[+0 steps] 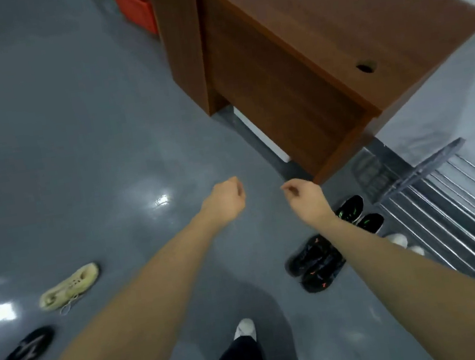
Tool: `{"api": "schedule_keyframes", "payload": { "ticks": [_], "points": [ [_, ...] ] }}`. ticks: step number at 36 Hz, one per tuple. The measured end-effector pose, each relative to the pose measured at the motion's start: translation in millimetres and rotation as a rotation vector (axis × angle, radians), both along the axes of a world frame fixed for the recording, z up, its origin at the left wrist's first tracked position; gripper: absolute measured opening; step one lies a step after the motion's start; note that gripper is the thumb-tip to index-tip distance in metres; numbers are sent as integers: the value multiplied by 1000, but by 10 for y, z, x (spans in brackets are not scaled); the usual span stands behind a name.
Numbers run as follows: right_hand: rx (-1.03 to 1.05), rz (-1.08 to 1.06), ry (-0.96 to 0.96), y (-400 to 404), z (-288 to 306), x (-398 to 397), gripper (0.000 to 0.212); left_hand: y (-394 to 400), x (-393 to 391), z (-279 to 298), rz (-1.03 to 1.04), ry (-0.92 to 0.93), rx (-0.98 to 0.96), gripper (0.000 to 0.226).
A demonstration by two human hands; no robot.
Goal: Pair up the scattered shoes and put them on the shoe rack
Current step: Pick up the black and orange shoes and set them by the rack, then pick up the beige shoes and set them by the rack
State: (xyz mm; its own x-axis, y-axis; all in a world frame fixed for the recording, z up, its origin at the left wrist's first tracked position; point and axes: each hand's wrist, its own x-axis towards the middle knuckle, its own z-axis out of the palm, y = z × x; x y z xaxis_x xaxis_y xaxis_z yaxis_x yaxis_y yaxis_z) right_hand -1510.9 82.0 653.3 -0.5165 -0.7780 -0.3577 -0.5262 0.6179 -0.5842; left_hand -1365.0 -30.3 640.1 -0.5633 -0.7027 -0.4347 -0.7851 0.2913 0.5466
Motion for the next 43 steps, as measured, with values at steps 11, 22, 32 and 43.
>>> {"api": "schedule_keyframes", "payload": {
  "ticks": [11,22,32,43],
  "points": [
    [-96,332,12,-1122,558,1083,24,-350,1398,726,530,157,-49,28],
    [-94,775,-106,-2119,620,2304,23,-491,2563,951,1013,125,-85,25],
    [-79,1115,-204,-2813,620,3299,22,-592,3226,1063,1403,83,-119,29],
    [-33,1345,-187,-3116,359,4410,22,-593,4091,909,1639,157,-109,30]
  ]
}}
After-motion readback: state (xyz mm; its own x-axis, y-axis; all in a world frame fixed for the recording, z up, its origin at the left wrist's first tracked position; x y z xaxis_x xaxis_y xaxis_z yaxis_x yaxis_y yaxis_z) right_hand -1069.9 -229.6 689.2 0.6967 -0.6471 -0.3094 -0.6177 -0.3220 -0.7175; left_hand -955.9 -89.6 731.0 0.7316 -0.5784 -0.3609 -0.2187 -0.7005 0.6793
